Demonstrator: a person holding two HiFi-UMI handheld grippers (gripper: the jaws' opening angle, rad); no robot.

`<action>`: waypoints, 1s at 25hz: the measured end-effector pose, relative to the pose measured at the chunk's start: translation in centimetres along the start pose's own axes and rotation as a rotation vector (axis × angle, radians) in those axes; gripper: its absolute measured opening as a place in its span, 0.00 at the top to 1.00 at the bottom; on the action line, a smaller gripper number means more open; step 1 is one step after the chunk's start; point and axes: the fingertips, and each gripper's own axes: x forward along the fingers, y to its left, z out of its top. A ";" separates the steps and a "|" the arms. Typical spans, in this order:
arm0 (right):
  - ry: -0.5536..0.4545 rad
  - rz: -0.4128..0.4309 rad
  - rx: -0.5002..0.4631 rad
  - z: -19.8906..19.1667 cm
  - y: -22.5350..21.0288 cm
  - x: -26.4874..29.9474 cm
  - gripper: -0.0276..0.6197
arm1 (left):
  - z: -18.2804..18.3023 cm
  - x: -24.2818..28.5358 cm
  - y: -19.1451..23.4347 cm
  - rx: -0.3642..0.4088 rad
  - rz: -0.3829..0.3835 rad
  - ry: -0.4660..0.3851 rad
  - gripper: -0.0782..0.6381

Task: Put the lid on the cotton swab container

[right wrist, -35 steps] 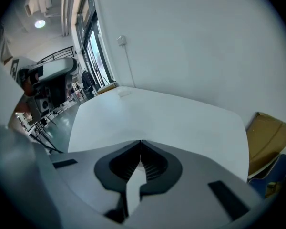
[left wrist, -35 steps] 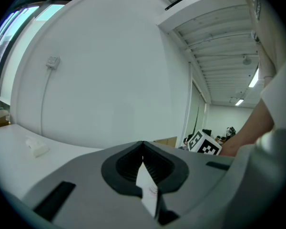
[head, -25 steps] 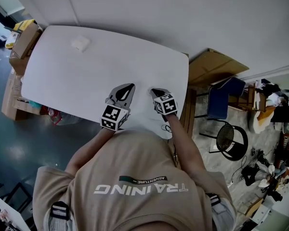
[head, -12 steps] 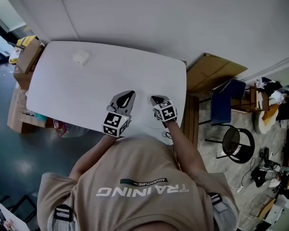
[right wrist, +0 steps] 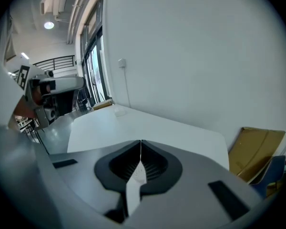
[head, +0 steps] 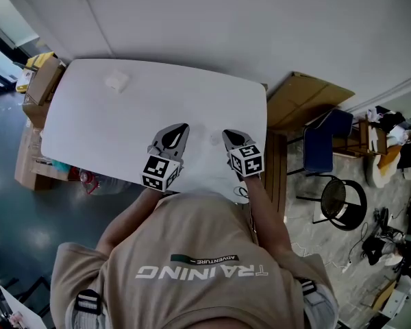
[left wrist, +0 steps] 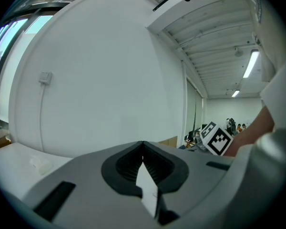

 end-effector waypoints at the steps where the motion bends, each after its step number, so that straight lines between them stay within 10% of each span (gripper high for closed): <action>1: -0.020 -0.005 -0.006 0.7 0.0 -0.5 0.93 | 0.3 0.2 0.1 0.005 -0.001 -0.004 0.87; 25: -0.390 -0.083 -0.074 16.4 1.5 -11.8 0.93 | 9.6 2.1 -0.4 0.034 -0.086 -0.162 0.87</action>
